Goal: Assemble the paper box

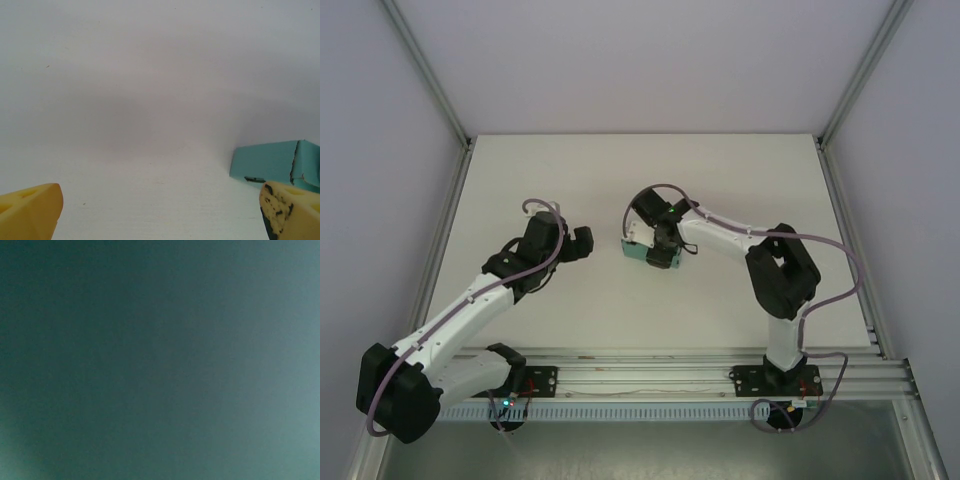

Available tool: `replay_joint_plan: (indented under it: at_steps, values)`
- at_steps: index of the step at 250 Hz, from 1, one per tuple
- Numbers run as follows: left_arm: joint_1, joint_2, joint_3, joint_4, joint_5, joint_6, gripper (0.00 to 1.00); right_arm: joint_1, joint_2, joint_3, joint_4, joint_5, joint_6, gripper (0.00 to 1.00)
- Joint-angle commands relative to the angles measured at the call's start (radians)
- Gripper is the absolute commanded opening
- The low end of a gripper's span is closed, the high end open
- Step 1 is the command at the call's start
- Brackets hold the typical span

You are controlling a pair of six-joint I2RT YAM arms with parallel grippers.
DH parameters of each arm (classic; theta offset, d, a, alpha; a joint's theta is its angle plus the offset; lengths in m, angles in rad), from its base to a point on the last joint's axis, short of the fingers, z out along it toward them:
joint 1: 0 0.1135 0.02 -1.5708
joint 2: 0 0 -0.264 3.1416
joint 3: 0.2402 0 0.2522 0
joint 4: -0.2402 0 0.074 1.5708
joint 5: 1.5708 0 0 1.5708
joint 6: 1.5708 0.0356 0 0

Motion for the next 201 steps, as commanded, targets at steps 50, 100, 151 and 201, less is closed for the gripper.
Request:
replay_joint_plan:
  at_steps: [50, 100, 151, 201]
  values:
    - [0.009, -0.029, -0.021, -0.024, -0.029, -0.018, 1.00, 0.038, -0.015, -0.060, 0.209, 0.309, 0.014, 0.48]
    - [0.010, -0.035, -0.033, -0.024, -0.029, -0.025, 1.00, 0.075, -0.002, -0.146, 0.389, 0.488, -0.025, 0.48]
    - [0.011, -0.048, -0.043, -0.026, -0.026, -0.030, 1.00, 0.106, -0.003, -0.260, 0.539, 0.540, -0.031, 0.57]
    - [0.011, -0.062, -0.050, -0.018, -0.022, -0.039, 1.00, 0.131, -0.030, -0.310, 0.484, 0.489, 0.000, 0.92]
